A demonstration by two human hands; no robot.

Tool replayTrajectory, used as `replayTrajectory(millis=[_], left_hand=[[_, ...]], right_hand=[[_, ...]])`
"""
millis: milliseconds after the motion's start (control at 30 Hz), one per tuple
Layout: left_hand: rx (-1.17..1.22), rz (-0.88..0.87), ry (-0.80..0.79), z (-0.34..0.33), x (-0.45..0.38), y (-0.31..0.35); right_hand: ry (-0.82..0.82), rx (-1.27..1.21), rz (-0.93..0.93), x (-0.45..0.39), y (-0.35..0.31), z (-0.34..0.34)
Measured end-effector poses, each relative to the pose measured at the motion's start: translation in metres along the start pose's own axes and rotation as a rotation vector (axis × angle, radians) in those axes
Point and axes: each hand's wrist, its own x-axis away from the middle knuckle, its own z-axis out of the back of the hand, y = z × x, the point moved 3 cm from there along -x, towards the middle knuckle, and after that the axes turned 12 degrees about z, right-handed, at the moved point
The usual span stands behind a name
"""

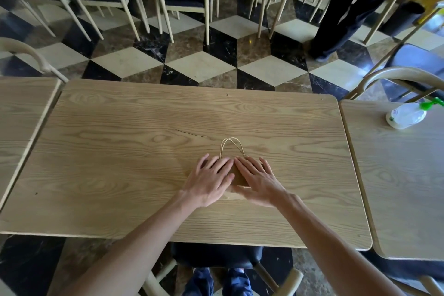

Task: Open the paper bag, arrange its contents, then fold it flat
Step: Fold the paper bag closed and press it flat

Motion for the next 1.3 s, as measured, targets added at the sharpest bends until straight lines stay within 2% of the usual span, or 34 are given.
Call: replayTrajectory(millis=[133,333,567,867,1033,1133,1300], left_hand=[[0.018,0.208,0.14,0.001,0.003,0.007],[0.015,0.425,0.164,-0.013,0.006,0.017],[0.057,0.452,0.215,-0.024,0.007,0.015],[0.125,0.473,0.309,-0.025,0.008,0.014],[0.198,0.643,0.408,-0.023,0.013,0.0],[0.361,0.748,0.415,-0.019,0.015,-0.003],[0.935,1.103,0.276,-0.028,0.021,-0.006]], right_hand=[[0.093,0.008,-0.089,-0.001,-0.008,0.004],[0.206,0.143,-0.3,-0.015,-0.033,0.002],[0.346,0.245,-0.391,-0.025,-0.032,-0.011],[0.509,0.171,-0.394,-0.016,-0.011,-0.014],[0.634,0.09,-0.581,0.005,0.007,-0.014],[0.651,-0.071,-0.711,0.014,0.011,-0.015],[0.67,-0.398,-0.873,0.021,0.012,-0.022]])
